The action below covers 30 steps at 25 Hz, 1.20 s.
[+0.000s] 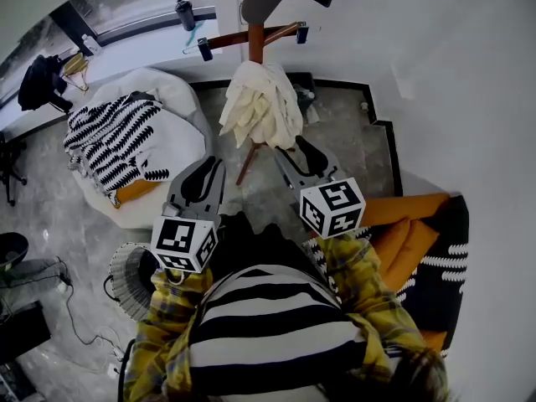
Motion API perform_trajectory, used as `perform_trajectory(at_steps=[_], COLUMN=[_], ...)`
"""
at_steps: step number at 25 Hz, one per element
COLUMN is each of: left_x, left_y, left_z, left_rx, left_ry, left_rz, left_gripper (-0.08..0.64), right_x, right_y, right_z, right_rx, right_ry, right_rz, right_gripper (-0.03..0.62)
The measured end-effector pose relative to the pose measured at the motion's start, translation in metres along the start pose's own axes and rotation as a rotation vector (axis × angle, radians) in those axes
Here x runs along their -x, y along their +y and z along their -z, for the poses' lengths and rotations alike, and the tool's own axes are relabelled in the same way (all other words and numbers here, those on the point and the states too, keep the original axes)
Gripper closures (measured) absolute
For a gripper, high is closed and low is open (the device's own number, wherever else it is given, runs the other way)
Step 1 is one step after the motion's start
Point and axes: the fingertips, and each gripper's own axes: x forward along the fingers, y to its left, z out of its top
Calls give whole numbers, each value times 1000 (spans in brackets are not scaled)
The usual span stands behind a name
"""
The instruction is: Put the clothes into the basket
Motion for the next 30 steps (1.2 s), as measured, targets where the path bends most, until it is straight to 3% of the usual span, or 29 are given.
perform_trajectory(at_steps=[15,30], left_x=[-79,-110], left_y=[53,84], left_z=[13,25], left_rx=[62,107], left_ry=[78,131], left_rz=[63,74], left_gripper=[502,502], right_x=[-79,-125], right_y=[-49,-64], right_z=[-16,-23], right_rx=[-7,11], right_ry=[70,101], right_rz=[68,87], right_gripper=[379,337])
